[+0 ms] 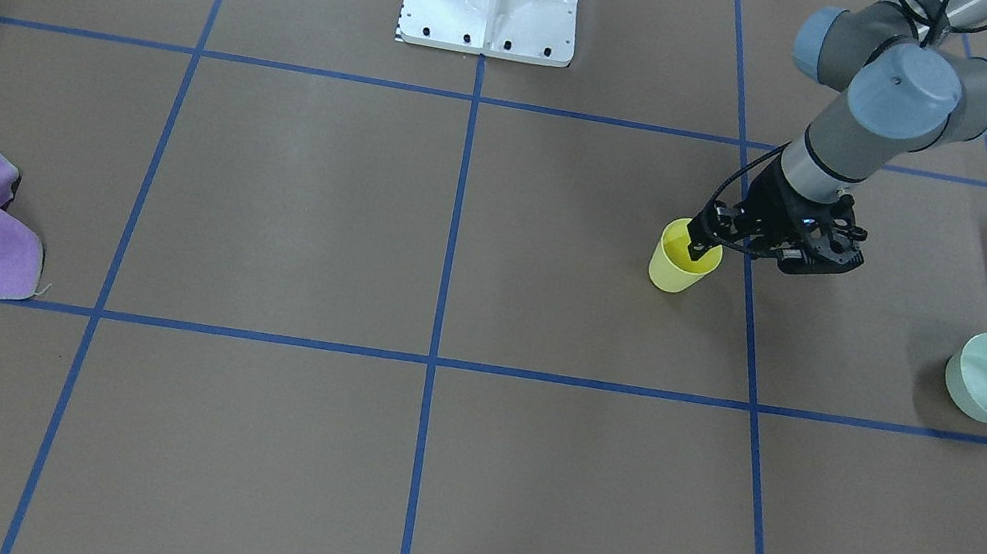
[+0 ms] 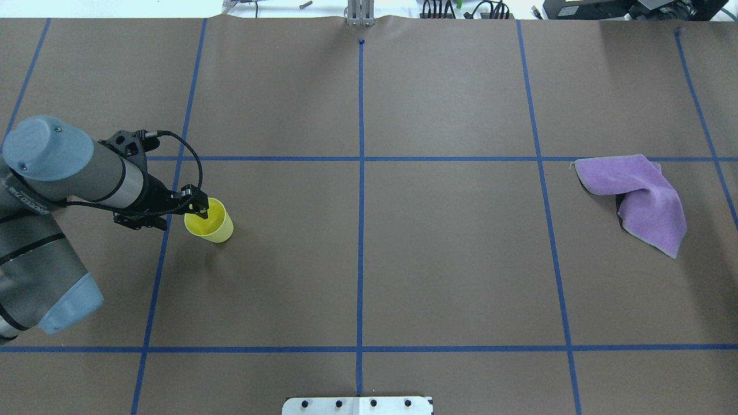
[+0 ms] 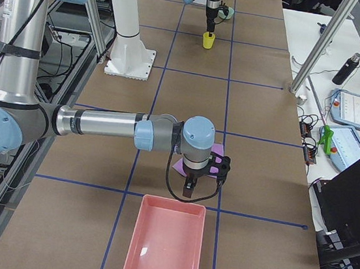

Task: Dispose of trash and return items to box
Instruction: 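Close the left gripper on the yellow cup rim and lift it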

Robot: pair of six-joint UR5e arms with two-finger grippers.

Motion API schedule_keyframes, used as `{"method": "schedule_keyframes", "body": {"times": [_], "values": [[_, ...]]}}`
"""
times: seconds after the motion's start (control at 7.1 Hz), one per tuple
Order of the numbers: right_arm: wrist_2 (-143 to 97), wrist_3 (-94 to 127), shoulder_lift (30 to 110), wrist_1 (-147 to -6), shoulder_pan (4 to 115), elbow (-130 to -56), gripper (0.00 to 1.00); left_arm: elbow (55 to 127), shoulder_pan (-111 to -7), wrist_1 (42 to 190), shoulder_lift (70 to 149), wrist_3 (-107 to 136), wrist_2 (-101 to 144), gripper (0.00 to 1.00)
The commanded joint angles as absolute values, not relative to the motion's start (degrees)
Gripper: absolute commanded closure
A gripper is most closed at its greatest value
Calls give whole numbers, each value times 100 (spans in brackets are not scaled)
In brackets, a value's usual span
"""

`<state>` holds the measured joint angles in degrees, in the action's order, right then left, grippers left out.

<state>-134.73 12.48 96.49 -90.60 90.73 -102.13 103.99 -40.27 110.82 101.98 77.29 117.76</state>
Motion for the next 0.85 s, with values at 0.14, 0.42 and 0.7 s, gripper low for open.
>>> {"method": "schedule_keyframes", "body": {"times": [0.14,0.42,0.7], "values": [[-13474,1248,9650,-9062,9062,-10213,0,10353,-3929,11083,10265,7752,11672,95],[-13474,1248,9624,-9053,9035,-10213,0,10528,-3955,11066,10187,7769,11750,100],[-13465,1248,9415,-9061,8930,-10230,0,10748,-4086,11039,10169,7770,12371,100]]}}
